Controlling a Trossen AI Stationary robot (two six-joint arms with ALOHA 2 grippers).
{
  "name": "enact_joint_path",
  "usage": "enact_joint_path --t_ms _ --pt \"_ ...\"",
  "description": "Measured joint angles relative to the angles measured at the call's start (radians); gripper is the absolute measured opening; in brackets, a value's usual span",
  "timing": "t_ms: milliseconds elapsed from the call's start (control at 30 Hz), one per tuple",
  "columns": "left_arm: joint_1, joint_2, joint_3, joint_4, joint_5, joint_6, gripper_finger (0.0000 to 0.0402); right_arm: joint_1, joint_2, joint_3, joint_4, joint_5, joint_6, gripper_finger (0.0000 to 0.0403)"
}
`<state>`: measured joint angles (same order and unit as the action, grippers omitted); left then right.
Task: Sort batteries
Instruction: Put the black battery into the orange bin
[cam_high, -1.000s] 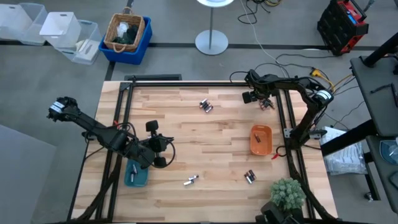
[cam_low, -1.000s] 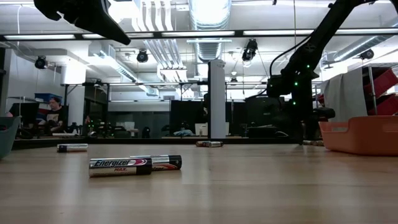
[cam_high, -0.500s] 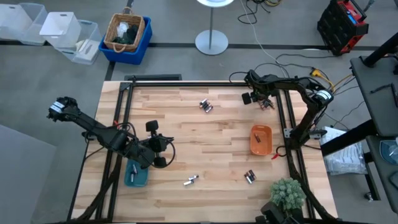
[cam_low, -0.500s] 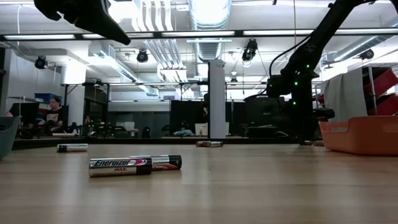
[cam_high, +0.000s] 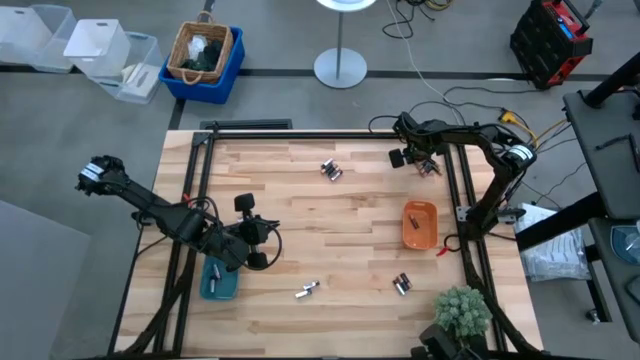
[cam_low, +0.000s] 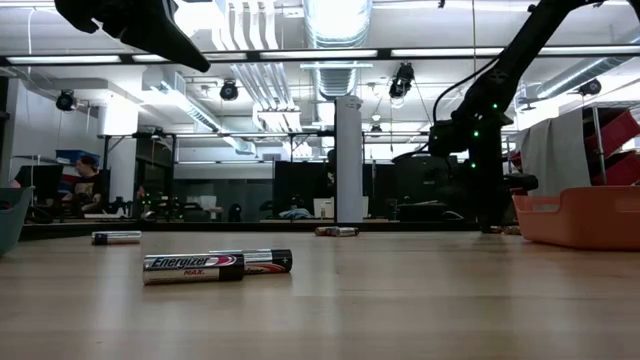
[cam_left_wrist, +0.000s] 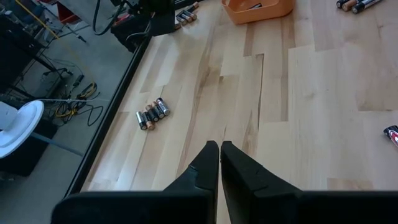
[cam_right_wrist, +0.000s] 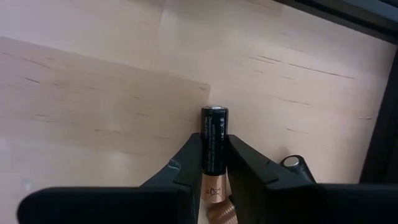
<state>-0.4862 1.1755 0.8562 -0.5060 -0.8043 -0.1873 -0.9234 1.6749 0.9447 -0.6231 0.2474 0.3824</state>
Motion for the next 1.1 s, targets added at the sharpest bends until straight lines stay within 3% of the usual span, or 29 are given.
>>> enact_joint_path --t_ms 367,733,1100 --pt "0.000 0.000 0.000 0.001 0.000 0.004 0.0000 -0.006 -0.017 -0.003 -0.007 -0.001 0.000 0.0054" --pt "0.000 0.000 0.000 0.013 0.000 0.014 0.0000 -0.007 -0.126 -0.003 -0.005 -0.001 -0.001 0.0054" --pt "0.000 0.000 0.000 0.014 0.000 0.019 0.0000 0.020 -0.308 -0.002 -0.060 -0.158 -0.014 0.0054"
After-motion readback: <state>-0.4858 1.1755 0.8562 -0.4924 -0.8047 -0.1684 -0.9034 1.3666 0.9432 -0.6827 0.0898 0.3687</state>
